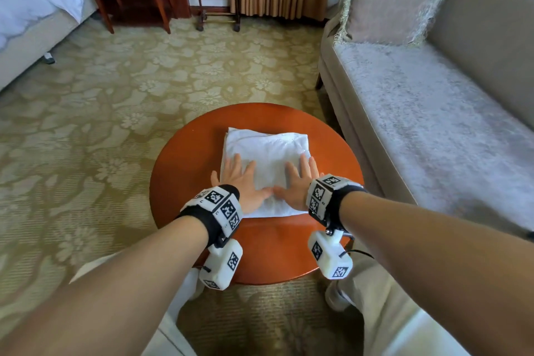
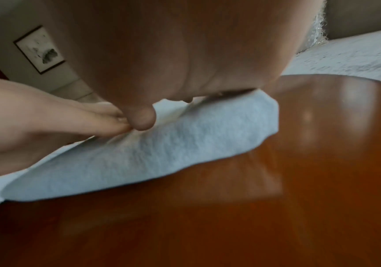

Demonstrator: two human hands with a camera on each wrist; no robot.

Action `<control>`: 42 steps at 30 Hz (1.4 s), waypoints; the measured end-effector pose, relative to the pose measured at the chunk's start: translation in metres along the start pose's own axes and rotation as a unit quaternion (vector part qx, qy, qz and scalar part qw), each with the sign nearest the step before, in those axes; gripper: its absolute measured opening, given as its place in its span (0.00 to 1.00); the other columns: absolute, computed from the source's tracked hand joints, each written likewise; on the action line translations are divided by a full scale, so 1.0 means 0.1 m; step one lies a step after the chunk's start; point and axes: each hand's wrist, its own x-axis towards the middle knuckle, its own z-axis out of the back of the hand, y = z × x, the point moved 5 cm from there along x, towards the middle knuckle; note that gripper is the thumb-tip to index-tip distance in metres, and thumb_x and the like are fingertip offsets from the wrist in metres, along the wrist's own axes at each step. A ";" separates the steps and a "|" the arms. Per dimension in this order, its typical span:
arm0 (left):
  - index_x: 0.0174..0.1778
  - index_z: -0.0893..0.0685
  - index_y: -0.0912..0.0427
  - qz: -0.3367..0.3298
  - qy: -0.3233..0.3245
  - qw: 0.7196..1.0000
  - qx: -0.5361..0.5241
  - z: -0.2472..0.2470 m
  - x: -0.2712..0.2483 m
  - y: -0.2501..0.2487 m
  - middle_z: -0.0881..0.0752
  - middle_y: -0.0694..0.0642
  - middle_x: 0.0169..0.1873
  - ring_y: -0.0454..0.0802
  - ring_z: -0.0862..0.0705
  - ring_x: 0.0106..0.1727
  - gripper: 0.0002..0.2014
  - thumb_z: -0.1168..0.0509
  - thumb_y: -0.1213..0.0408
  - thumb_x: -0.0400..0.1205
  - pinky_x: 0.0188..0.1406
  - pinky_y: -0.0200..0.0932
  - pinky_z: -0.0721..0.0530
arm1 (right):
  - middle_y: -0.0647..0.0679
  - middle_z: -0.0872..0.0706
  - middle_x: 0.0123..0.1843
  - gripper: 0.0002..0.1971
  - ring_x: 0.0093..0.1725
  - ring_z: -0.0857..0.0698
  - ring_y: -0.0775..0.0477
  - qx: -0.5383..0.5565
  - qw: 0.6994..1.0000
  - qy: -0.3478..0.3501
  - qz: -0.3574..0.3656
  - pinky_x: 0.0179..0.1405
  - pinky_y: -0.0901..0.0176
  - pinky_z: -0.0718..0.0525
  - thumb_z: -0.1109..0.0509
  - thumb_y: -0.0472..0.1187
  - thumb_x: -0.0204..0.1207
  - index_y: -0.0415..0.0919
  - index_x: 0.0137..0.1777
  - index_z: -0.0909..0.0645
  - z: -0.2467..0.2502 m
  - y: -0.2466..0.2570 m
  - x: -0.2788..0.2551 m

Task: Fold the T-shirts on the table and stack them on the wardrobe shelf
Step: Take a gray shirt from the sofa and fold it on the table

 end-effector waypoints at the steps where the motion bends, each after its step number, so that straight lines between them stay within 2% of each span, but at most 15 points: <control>1: 0.86 0.59 0.46 0.003 0.013 1.000 0.023 -0.06 -0.01 0.01 0.70 0.53 0.84 0.52 0.72 0.83 0.45 0.52 0.27 0.79 0.81 0.68 0.63 | 0.45 0.71 0.85 0.41 0.84 0.70 0.43 -0.007 1.000 0.001 0.003 0.82 0.38 0.60 0.48 0.68 0.80 0.52 0.86 0.60 -0.07 -0.02 -0.01; 6: 0.84 0.70 0.46 -0.019 0.034 0.994 0.104 -0.24 -0.04 0.12 0.78 0.56 0.80 0.53 0.77 0.81 0.48 0.57 0.24 0.76 0.79 0.71 0.67 | 0.46 0.79 0.82 0.43 0.81 0.76 0.45 -0.044 0.998 0.034 0.018 0.83 0.38 0.64 0.53 0.71 0.79 0.53 0.84 0.70 -0.32 -0.11 0.00; 10: 0.83 0.72 0.46 -0.027 0.047 0.993 0.108 -0.30 0.03 0.16 0.79 0.56 0.79 0.54 0.78 0.81 0.48 0.56 0.24 0.76 0.79 0.71 0.66 | 0.46 0.78 0.82 0.44 0.82 0.75 0.44 -0.069 0.997 0.029 0.026 0.83 0.40 0.62 0.52 0.72 0.78 0.53 0.84 0.69 -0.34 -0.11 0.05; 14: 0.84 0.68 0.44 -0.027 0.046 0.997 0.064 -0.25 0.02 0.16 0.78 0.54 0.80 0.52 0.76 0.81 0.49 0.47 0.27 0.77 0.79 0.71 0.65 | 0.51 0.71 0.84 0.50 0.84 0.69 0.49 0.041 0.999 -0.009 -0.006 0.84 0.43 0.58 0.36 0.66 0.74 0.52 0.85 0.64 -0.26 -0.10 0.02; 17: 0.84 0.54 0.44 0.002 -0.034 0.999 -0.017 -0.12 -0.04 0.20 0.61 0.52 0.84 0.54 0.60 0.85 0.51 0.32 0.35 0.72 0.81 0.63 0.49 | 0.49 0.49 0.81 0.52 0.82 0.47 0.47 0.174 0.974 -0.105 -0.098 0.81 0.49 0.39 0.22 0.51 0.63 0.43 0.81 0.51 -0.06 -0.17 -0.04; 20: 0.75 0.38 0.51 0.101 -0.101 0.986 -0.087 0.03 -0.16 0.31 0.38 0.56 0.72 0.57 0.35 0.72 0.45 0.24 0.48 0.65 0.66 0.54 0.26 | 0.45 0.33 0.68 0.44 0.68 0.32 0.44 0.155 0.965 -0.104 -0.186 0.68 0.53 0.28 0.20 0.52 0.62 0.41 0.73 0.40 0.08 -0.26 -0.18; 24: 0.75 0.36 0.61 0.224 -0.059 0.962 -0.141 0.04 -0.33 0.41 0.32 0.63 0.70 0.62 0.28 0.70 0.43 0.22 0.52 0.69 0.60 0.53 0.22 | 0.43 0.24 0.58 0.39 0.58 0.21 0.41 0.209 0.947 -0.055 -0.239 0.62 0.48 0.19 0.20 0.52 0.65 0.39 0.68 0.37 0.01 -0.32 -0.33; 26: 0.76 0.36 0.63 0.241 -0.042 0.956 -0.163 -0.02 -0.37 0.42 0.27 0.63 0.69 0.62 0.21 0.66 0.41 0.23 0.53 0.72 0.49 0.51 0.21 | 0.45 0.24 0.49 0.34 0.49 0.18 0.42 0.254 0.934 -0.058 -0.245 0.55 0.47 0.15 0.20 0.49 0.66 0.39 0.66 0.34 -0.06 -0.34 -0.40; 29: 0.76 0.36 0.64 0.251 -0.032 0.951 -0.178 -0.10 -0.43 0.42 0.23 0.64 0.67 0.58 0.18 0.55 0.41 0.24 0.52 0.73 0.38 0.46 0.26 | 0.47 0.18 0.48 0.26 0.46 0.15 0.44 0.289 0.925 -0.033 -0.243 0.52 0.49 0.14 0.22 0.49 0.64 0.39 0.59 0.25 -0.22 -0.43 -0.49; 31: 0.73 0.31 0.65 0.259 -0.027 0.942 -0.214 -0.17 -0.45 0.45 0.18 0.63 0.60 0.57 0.19 0.45 0.39 0.22 0.51 0.71 0.37 0.47 0.23 | 0.48 0.20 0.51 0.21 0.50 0.18 0.44 0.345 0.916 0.001 -0.205 0.54 0.50 0.15 0.20 0.44 0.64 0.40 0.54 0.23 -0.27 -0.43 -0.55; 34: 0.64 0.22 0.66 0.246 -0.021 0.923 -0.295 -0.26 -0.50 0.53 0.12 0.65 0.51 0.60 0.11 0.47 0.35 0.21 0.52 0.65 0.49 0.49 0.12 | 0.46 0.20 0.41 0.08 0.45 0.17 0.40 0.384 0.903 0.056 -0.182 0.49 0.56 0.18 0.28 0.42 0.73 0.38 0.41 0.21 -0.21 -0.40 -0.74; 35: 0.66 0.23 0.64 0.235 -0.025 0.915 -0.326 -0.26 -0.52 0.55 0.12 0.65 0.50 0.61 0.10 0.47 0.38 0.20 0.52 0.62 0.49 0.52 0.11 | 0.46 0.20 0.37 0.10 0.40 0.17 0.42 0.395 0.901 0.049 -0.170 0.45 0.56 0.19 0.30 0.42 0.76 0.35 0.41 0.20 -0.22 -0.41 -0.73; 37: 0.74 0.30 0.59 0.191 -0.034 0.895 -0.402 -0.19 -0.61 0.53 0.13 0.65 0.49 0.58 0.12 0.37 0.41 0.21 0.57 0.66 0.35 0.47 0.13 | 0.45 0.19 0.36 0.09 0.37 0.18 0.46 0.461 0.871 0.009 -0.171 0.51 0.53 0.15 0.29 0.38 0.74 0.32 0.48 0.18 -0.15 -0.42 -0.83; 39: 0.78 0.33 0.51 0.146 -0.045 0.873 -0.463 -0.10 -0.70 0.52 0.14 0.64 0.46 0.52 0.20 0.27 0.36 0.26 0.64 0.74 0.21 0.40 0.25 | 0.42 0.18 0.37 0.26 0.41 0.13 0.42 0.510 0.831 -0.054 -0.218 0.55 0.47 0.12 0.27 0.33 0.69 0.32 0.68 0.26 -0.09 -0.49 -0.90; 42: 0.65 0.17 0.54 0.096 -0.083 0.840 -0.527 0.02 -0.83 0.53 0.14 0.62 0.35 0.51 0.23 0.22 0.21 0.27 0.68 0.75 0.18 0.38 0.30 | 0.38 0.21 0.51 0.41 0.45 0.12 0.37 0.597 0.770 -0.086 -0.207 0.25 0.56 0.11 0.26 0.25 0.69 0.48 0.78 0.42 0.07 -0.45 -1.04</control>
